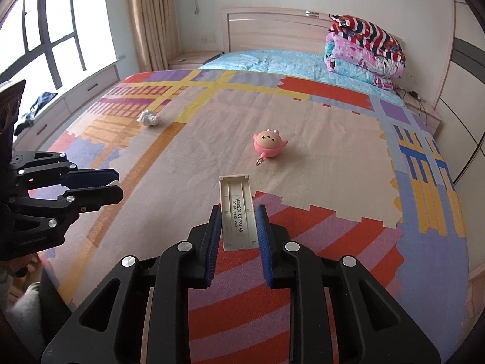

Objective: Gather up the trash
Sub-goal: 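Close the left tool on the small white cap while the right tool grips the white strip, then carry the white cap and white strip over the black bin and open both tools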

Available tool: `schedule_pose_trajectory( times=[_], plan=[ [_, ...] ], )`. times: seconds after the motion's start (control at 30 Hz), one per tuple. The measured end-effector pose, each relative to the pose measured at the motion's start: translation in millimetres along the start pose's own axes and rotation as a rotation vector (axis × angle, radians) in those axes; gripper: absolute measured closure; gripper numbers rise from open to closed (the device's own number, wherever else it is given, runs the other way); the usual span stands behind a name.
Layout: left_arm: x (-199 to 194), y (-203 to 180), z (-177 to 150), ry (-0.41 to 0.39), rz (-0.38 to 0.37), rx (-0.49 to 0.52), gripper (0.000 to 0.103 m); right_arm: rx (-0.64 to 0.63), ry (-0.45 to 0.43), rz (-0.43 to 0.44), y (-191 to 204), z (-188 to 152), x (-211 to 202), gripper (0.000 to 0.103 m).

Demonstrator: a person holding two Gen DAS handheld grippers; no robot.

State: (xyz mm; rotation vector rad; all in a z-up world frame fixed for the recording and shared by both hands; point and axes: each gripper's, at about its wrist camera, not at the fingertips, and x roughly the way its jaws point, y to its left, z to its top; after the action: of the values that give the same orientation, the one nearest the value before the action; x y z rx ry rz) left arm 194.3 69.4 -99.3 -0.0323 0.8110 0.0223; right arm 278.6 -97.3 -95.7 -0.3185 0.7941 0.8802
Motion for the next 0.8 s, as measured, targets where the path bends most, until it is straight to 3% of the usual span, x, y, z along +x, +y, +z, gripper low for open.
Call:
schedule_pose_trajectory(
  times=[0.5, 0.8],
  plan=[
    [-60.1, -26.6, -39.5, -0.044, -0.003, 0.036, 0.084, -0.053, -0.097, 0.049, 41.4, -31.4, -74.4, 0.079],
    [-81.1, -38.4, -69.7, -0.058, -0.013, 0.033, 0.084, -0.088, -0.107, 0.099, 72.9, -66.8, -106.8, 0.079]
  ],
)
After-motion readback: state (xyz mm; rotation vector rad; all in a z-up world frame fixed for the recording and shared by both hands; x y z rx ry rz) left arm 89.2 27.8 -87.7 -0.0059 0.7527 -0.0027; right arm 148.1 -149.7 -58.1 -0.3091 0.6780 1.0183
